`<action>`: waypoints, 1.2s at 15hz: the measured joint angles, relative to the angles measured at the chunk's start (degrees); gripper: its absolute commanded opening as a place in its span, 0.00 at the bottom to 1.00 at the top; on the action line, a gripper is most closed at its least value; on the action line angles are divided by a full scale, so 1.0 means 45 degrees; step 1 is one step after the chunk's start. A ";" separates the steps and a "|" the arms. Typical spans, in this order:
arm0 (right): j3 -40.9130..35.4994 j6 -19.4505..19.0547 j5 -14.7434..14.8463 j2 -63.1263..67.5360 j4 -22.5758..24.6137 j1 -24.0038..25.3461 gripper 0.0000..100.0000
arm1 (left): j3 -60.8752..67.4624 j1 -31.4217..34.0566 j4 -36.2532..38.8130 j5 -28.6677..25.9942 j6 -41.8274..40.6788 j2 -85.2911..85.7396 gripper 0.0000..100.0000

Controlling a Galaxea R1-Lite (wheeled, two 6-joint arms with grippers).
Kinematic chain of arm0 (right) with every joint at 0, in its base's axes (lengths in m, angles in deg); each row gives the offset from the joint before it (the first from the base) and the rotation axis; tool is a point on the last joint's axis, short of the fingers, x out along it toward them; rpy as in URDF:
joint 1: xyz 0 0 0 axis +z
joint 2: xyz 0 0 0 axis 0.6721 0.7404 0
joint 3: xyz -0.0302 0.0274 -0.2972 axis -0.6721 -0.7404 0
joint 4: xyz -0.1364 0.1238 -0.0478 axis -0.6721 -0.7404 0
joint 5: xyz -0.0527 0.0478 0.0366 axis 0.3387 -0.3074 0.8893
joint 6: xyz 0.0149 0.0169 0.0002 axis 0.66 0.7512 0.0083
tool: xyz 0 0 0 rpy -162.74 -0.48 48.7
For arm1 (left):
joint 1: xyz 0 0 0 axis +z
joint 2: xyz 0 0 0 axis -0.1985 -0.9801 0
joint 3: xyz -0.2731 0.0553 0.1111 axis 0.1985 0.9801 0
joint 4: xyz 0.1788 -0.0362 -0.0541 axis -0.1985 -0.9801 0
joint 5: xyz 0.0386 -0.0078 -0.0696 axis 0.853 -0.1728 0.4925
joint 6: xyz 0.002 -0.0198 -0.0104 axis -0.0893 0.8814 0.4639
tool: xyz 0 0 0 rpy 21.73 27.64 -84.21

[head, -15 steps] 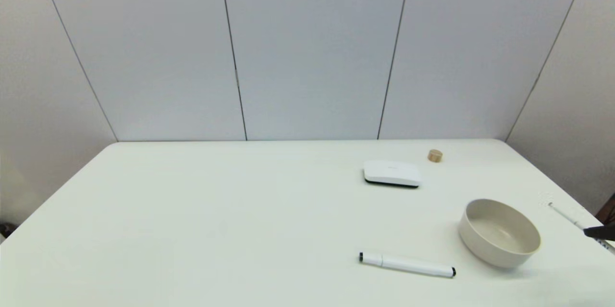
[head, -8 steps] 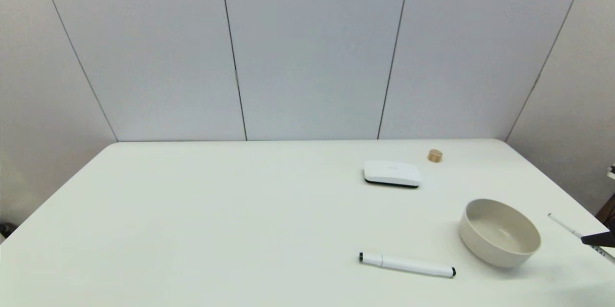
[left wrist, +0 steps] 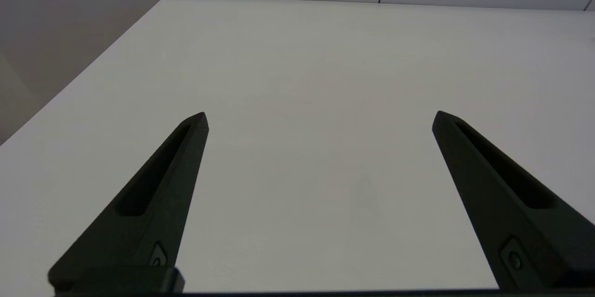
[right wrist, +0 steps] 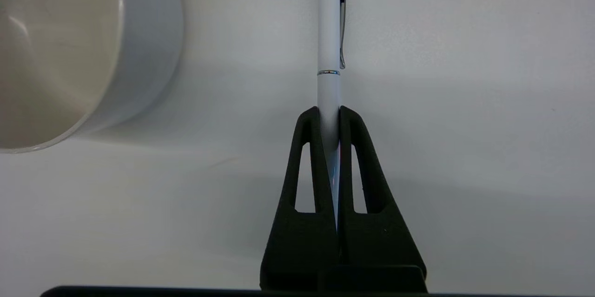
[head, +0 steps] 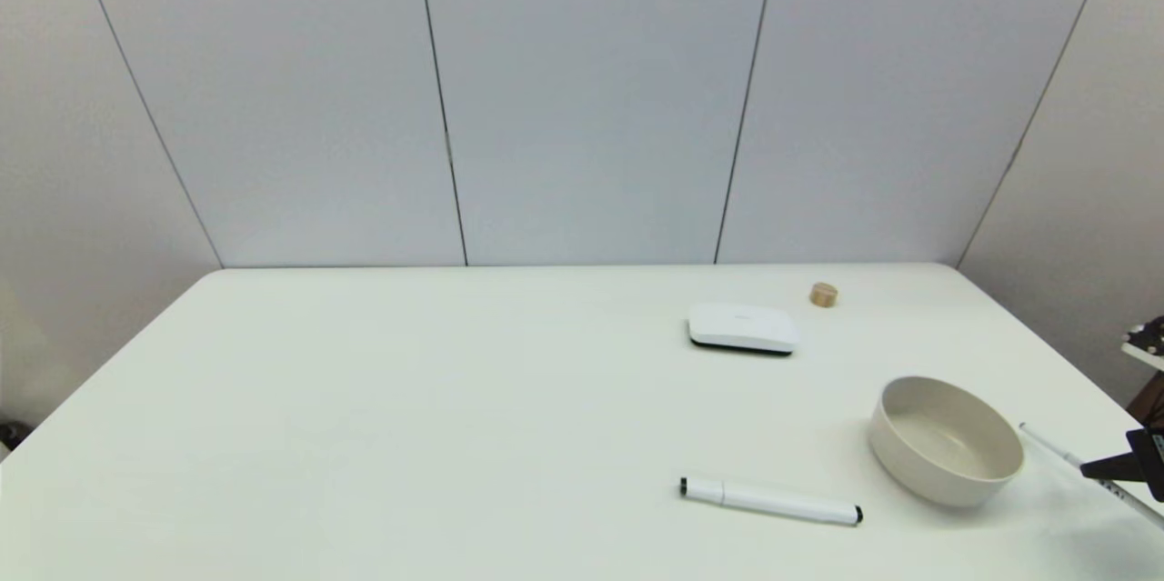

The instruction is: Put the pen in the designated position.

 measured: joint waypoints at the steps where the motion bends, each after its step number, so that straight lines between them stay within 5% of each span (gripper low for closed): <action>1: 0.0030 -0.0027 -0.0005 0.0146 0.0171 0.0008 0.00 | 0.0000 0.0000 0.0000 -0.0005 0.0000 0.0000 1.00; 17: 0.0834 -0.0412 -0.0336 0.1601 0.0238 0.0569 0.00 | 0.0000 0.0005 0.0000 -0.0005 -0.0003 0.0000 1.00; 18: 0.0834 -0.0534 -0.0331 0.1636 0.0219 0.0569 1.00 | 0.0000 0.0005 0.0000 -0.0005 -0.0003 0.0000 1.00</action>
